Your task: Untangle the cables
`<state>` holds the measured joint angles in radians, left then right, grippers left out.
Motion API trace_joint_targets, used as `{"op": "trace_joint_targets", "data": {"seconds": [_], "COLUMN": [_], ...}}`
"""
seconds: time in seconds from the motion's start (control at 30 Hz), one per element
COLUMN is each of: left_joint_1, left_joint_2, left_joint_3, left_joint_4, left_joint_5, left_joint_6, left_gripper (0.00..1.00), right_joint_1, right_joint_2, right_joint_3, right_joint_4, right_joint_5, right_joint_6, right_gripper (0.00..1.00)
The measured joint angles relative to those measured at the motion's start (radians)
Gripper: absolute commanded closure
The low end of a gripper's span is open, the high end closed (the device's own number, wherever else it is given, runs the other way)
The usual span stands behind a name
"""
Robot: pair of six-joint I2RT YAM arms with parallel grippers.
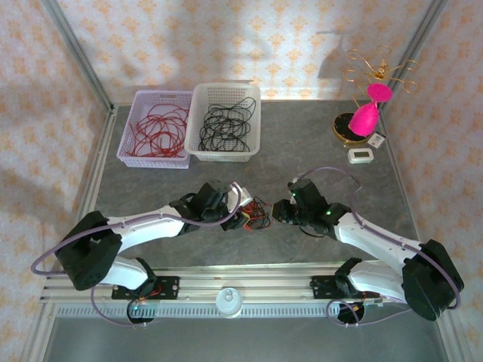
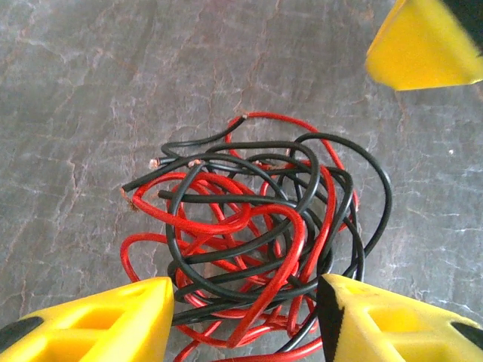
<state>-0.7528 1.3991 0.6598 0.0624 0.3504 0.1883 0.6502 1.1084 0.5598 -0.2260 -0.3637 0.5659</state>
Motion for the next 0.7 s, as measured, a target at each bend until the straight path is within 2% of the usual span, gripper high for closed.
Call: {"op": "trace_joint_targets", "data": {"seconds": [0.2,0.3,0.43,0.7], "left_joint_1": [0.0,0.0,0.0,0.0], "left_joint_2": [0.043,0.037,-0.023,-0.235], "left_joint_3": [0.028,0.03,0.029,0.018], "left_joint_4": [-0.029,-0.032,-0.044,-0.046], "left_joint_5": [-0.026,-0.031,-0.029,-0.017], "left_joint_6": [0.023,0.024,0.018,-0.02], "left_gripper": [0.89,1.0,1.0,1.0], "right_joint_1": [0.0,0.0,0.003,0.024], "right_joint_2": [0.0,-0.001,-0.012,-0.064], "right_joint_3": [0.0,0.0,0.0,0.003], "right_joint_4": [0.003,0.003,0.013,0.121], "right_joint_5": [0.0,-0.001,-0.013,-0.066], "right_joint_6": [0.0,0.001,-0.004,-0.077], "right_gripper": [0.79,0.8,0.79,0.67]}}
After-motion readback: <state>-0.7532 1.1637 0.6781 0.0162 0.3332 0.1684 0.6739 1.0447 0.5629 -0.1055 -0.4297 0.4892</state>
